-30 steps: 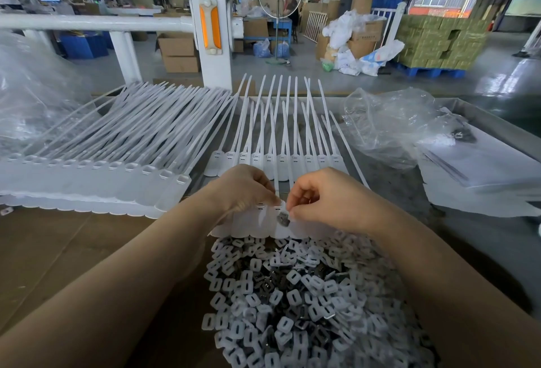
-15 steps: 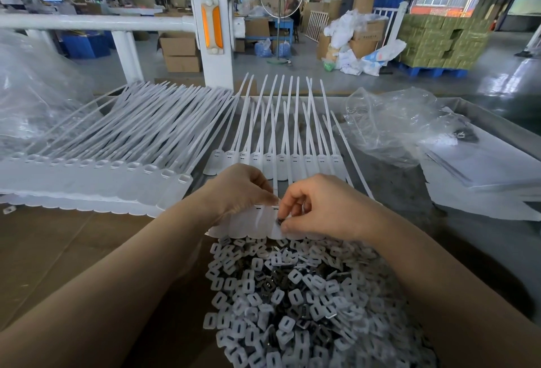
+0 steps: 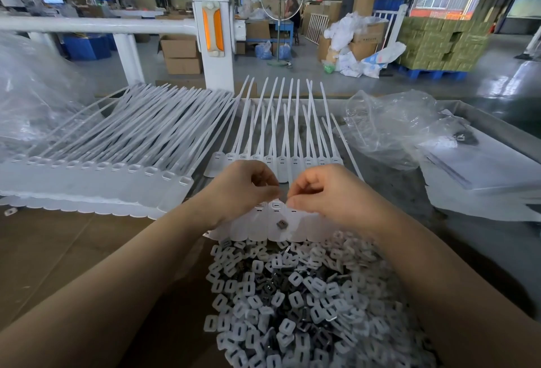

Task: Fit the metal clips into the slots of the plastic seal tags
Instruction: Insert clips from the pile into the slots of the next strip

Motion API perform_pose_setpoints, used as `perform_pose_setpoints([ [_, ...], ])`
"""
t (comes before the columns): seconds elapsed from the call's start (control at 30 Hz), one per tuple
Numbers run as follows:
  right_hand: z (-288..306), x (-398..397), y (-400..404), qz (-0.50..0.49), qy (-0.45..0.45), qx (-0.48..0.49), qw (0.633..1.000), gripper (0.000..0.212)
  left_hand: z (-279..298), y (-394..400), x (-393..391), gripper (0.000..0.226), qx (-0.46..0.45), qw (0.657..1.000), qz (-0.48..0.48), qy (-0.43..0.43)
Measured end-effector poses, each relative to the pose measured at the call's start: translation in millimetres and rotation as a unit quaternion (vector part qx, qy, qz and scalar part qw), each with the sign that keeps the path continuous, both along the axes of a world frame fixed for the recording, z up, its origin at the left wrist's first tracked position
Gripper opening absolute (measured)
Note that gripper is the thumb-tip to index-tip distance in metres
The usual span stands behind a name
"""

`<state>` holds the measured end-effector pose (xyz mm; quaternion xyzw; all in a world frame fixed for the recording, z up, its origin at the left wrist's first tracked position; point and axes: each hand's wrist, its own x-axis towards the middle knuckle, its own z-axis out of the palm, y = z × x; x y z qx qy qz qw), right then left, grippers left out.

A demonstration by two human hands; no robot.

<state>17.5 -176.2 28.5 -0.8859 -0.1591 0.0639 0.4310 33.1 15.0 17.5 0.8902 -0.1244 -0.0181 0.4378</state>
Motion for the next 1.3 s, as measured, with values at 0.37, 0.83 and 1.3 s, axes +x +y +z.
perform_pose_setpoints([
  [0.37,0.1,6.0,-5.9,-0.061,0.044,0.150,0.986,0.009,4.4,-4.7,-4.2,0.005,-0.098,0.991,-0.072,0.053],
  [0.83,1.4,4.6,-1.5,-0.066,0.008,0.076,0.995,0.009,7.5,-6.7,-7.1,0.009,-0.065,0.997,-0.027,-0.002],
  [1.3,-11.9,5.6,0.4,-0.066,-0.083,-0.150,0.983,0.011,-3.9,-1.9,-4.8,0.009,0.053,0.997,-0.047,-0.033],
])
